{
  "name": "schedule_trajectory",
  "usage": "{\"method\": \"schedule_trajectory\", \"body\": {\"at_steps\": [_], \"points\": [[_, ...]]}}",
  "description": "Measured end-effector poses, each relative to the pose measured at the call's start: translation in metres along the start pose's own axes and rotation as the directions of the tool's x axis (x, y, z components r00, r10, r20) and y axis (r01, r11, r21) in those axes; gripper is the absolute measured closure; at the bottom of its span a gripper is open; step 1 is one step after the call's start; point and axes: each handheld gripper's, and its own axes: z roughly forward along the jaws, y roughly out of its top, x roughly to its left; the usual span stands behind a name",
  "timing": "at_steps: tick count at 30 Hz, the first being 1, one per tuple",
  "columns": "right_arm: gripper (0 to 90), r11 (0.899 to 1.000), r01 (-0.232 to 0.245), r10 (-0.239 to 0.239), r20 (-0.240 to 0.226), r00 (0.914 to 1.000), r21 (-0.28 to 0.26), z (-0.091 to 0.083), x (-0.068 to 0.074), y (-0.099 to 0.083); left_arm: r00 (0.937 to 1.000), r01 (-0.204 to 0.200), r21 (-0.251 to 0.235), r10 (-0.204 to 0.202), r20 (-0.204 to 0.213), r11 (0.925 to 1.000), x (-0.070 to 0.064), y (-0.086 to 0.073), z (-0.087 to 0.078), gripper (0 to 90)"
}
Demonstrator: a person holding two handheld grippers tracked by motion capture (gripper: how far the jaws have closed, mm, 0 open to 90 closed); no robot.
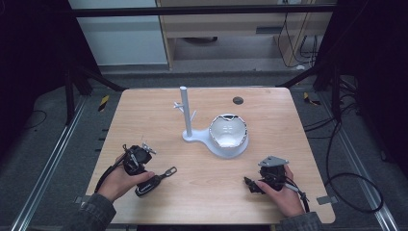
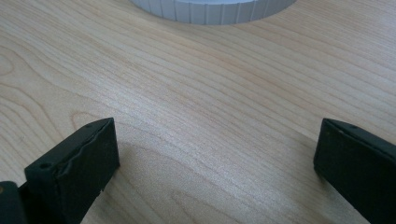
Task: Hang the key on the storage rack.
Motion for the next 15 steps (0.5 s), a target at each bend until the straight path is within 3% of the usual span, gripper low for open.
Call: {"method": "schedule_trajectory", "body": {"at_steps": [10,15], "points": [[0.5,1.0,0.0,0.0,0.0,1.0,-0.001,0.0,0.0,0.0,0.9997,-0.024,0.026,0.023,0.003,0.9994,-0.005,0.001,0.006,13.5],[0.4,1.0,-0.001,0.001,0.0,1.0,0.0,0.0,0.0,0.0,0.999,-0.045,0.066,0.045,-0.001,0.9968,-0.007,0.003,0.014,16.9]]}}
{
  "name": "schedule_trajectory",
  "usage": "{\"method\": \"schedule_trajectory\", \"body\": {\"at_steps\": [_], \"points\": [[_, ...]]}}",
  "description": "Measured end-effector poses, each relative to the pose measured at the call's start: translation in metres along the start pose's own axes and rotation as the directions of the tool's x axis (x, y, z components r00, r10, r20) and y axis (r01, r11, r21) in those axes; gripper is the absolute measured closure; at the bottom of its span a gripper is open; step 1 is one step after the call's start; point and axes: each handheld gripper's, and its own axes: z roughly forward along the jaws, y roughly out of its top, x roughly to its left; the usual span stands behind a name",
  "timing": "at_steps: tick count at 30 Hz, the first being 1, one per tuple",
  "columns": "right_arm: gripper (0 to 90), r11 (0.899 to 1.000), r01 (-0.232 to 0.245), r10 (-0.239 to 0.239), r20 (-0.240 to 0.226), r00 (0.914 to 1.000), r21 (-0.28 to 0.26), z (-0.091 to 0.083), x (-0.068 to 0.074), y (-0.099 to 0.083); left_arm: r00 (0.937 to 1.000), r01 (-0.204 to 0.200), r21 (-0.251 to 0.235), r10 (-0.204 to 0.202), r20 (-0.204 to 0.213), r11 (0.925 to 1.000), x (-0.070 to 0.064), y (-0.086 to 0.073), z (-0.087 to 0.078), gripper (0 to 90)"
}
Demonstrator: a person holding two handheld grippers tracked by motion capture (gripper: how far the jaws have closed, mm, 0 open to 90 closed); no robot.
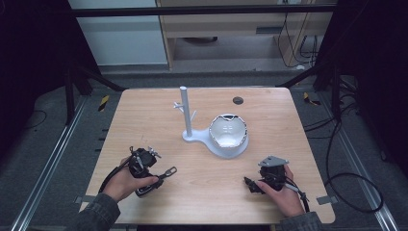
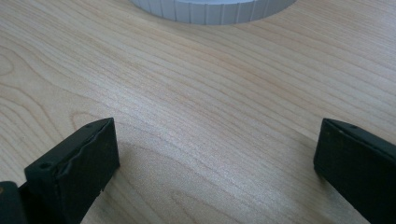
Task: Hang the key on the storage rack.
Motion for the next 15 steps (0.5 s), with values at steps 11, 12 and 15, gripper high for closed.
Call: {"method": "schedule_trajectory", "body": {"at_steps": [11,12,15], "points": [[0.4,1.0,0.003,-0.003,0.002,1.0,0.001,0.0,0.0,0.0,0.9978,-0.051,0.053,0.049,0.044,0.9973,0.001,-0.01,0.011,25.0],[0.4,1.0,0.003,-0.003,0.002,1.0,0.001,0.0,0.0,0.0,0.9978,-0.051,0.053,0.049,0.044,0.9973,0.001,-0.01,0.011,25.1],[0.4,1.0,0.0,0.0,0.002,1.0,0.001,0.0,0.0,0.0,0.9962,-0.075,0.063,0.072,0.048,0.9952,0.001,-0.012,0.014,27.8]]}}
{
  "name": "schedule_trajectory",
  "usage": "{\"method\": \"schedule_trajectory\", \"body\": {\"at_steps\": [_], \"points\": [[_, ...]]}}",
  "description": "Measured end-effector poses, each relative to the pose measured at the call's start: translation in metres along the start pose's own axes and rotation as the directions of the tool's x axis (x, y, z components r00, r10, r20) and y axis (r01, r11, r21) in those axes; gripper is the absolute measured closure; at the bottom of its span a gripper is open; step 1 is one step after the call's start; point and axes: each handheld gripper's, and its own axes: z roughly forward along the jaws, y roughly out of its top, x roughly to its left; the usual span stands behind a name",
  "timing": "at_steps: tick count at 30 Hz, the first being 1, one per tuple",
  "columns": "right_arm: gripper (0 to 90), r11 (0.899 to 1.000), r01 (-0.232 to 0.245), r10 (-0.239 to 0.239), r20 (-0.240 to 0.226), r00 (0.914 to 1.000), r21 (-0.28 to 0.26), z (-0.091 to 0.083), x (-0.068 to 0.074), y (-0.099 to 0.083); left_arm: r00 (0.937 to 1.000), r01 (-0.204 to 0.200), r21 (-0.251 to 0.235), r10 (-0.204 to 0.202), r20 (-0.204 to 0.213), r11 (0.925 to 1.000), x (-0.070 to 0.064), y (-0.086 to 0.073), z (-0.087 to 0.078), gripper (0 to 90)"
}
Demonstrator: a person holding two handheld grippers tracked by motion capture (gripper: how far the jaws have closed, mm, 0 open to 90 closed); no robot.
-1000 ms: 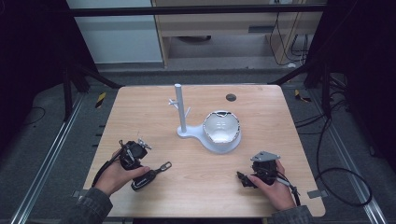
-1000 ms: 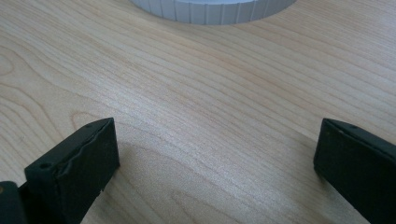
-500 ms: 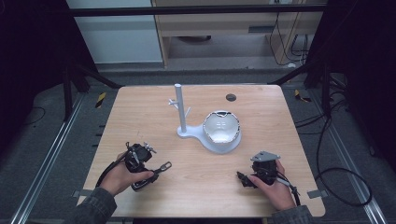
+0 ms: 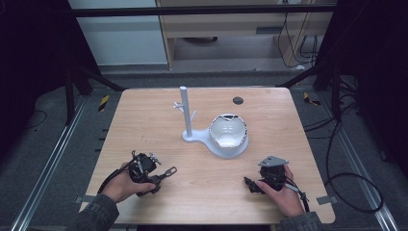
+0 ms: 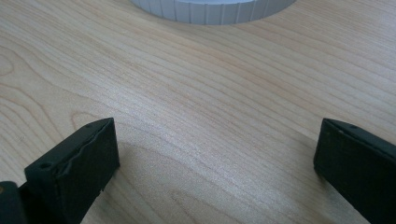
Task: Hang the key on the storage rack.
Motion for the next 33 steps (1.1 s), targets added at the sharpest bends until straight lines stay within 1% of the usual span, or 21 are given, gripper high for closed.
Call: {"method": "schedule_trajectory", "body": {"at_steps": [4,8,19,33], "points": [[0.4,1.0,0.002,-0.002,0.0,1.0,0.0,0.0,-0.0002,0.0,0.9999,-0.011,0.01,0.011,0.003,0.9999,0.0009,-0.0008,0.0013,30.1],[0.4,1.0,0.004,-0.004,0.001,1.0,0.0,0.0,-0.0003,0.0,1.0,-0.008,0.009,0.008,0.002,0.9999,0.0035,-0.0025,0.002,30.6],[0.4,1.0,0.002,-0.002,0.0,1.0,0.0,0.0,-0.0001,0.0,0.9999,-0.011,0.013,0.011,0.001,0.9999,0.0053,-0.0037,0.004,34.0],[0.4,1.0,0.004,-0.004,0.001,1.0,0.0,0.0,-0.0003,0.0,0.9998,-0.015,0.017,0.015,0.011,0.9998,0.0076,-0.0045,0.0052,37.9]]}}
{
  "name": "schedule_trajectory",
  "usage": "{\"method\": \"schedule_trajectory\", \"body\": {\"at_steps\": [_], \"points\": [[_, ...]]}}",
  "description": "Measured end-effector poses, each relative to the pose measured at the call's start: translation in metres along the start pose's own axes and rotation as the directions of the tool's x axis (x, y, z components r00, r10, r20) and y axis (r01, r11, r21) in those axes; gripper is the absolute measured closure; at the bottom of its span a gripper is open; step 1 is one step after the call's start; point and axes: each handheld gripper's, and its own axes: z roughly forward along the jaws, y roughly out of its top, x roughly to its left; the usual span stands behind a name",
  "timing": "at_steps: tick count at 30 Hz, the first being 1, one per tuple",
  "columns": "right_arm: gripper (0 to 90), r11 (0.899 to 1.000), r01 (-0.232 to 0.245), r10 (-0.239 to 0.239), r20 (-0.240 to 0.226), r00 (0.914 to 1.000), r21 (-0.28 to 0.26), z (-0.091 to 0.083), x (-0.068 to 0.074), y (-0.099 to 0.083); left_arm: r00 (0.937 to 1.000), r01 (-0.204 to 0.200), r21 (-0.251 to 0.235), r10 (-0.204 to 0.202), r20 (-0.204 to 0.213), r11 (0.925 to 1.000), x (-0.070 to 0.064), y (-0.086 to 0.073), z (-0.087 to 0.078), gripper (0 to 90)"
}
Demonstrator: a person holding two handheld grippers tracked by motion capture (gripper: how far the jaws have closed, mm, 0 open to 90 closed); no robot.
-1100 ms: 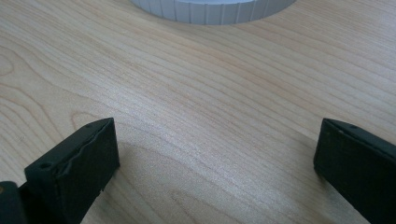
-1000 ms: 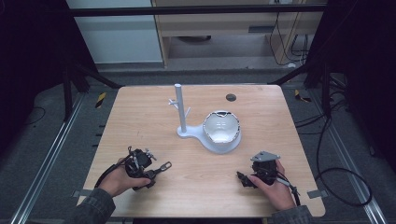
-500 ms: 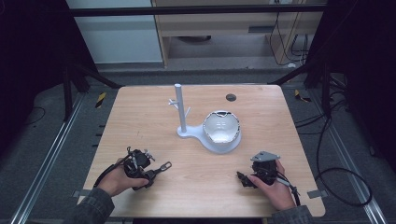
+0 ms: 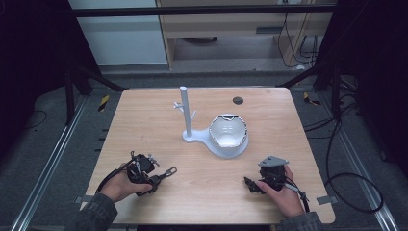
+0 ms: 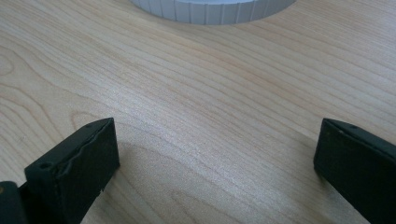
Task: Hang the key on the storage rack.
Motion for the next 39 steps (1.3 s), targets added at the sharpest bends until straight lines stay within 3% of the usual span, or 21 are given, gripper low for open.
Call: {"method": "schedule_trajectory", "body": {"at_steps": [11,20,28,33,39], "points": [[0.5,1.0,0.0,0.0,0.0,1.0,0.0,0.0,0.0,0.0,0.9999,-0.013,0.0,0.013,-0.01,0.9999,-0.003,0.002,-0.001,47.5],[0.4,1.0,0.0,0.0,0.0,1.0,0.0,0.0,0.0,0.0,0.9998,-0.005,-0.011,0.005,-0.017,0.9999,-0.005,0.001,-0.001,48.6],[0.4,1.0,-0.003,0.003,0.0,1.0,0.0,0.0,0.0,0.0,0.9998,-0.006,-0.045,0.005,-0.021,0.999,-0.003,-0.001,-0.009,48.7],[0.4,1.0,-0.003,0.003,0.001,1.0,0.0,0.0,0.0,0.0,0.9997,-0.01,-0.105,0.007,-0.025,0.9944,-0.002,0.0,-0.022,48.7],[0.4,1.0,-0.003,0.003,0.0,1.0,0.0,0.0,0.0,0.0,0.9995,-0.017,-0.124,0.014,-0.027,0.9922,-0.003,0.004,-0.029,48.8]]}}
